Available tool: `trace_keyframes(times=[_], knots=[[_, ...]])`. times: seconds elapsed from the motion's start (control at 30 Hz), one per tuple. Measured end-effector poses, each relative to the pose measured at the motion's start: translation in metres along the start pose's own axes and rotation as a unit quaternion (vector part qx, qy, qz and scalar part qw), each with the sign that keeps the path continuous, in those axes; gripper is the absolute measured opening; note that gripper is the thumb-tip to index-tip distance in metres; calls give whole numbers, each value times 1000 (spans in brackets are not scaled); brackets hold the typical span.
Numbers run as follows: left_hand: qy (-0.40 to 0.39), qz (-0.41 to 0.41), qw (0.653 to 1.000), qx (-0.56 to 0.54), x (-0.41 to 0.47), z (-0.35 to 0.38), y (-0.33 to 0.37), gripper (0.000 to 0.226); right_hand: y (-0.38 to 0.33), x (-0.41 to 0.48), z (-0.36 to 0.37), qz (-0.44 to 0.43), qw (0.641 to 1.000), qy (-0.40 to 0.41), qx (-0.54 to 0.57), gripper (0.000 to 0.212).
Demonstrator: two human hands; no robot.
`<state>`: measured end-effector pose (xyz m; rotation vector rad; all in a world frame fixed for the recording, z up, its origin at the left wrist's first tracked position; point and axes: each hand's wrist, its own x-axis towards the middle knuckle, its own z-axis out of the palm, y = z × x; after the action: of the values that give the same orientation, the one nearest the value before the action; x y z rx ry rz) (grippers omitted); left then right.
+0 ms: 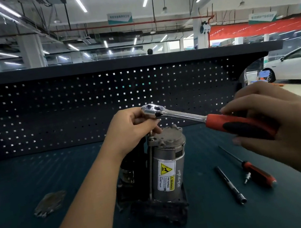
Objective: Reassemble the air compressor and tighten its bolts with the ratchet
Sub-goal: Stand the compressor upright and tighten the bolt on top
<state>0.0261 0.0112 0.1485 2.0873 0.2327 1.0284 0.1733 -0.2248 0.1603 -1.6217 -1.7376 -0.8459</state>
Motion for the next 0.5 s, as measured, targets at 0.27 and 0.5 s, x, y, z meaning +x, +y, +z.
trace_keyframes(times=[0.27,0.5], knots=[[34,-5,999,-12,5,3,-3,17,-49,-1,25,-102,979,145,99,35],[6,-30,998,-60,1,1,-2,8,-34,-5,63,123,805,283,507,31]])
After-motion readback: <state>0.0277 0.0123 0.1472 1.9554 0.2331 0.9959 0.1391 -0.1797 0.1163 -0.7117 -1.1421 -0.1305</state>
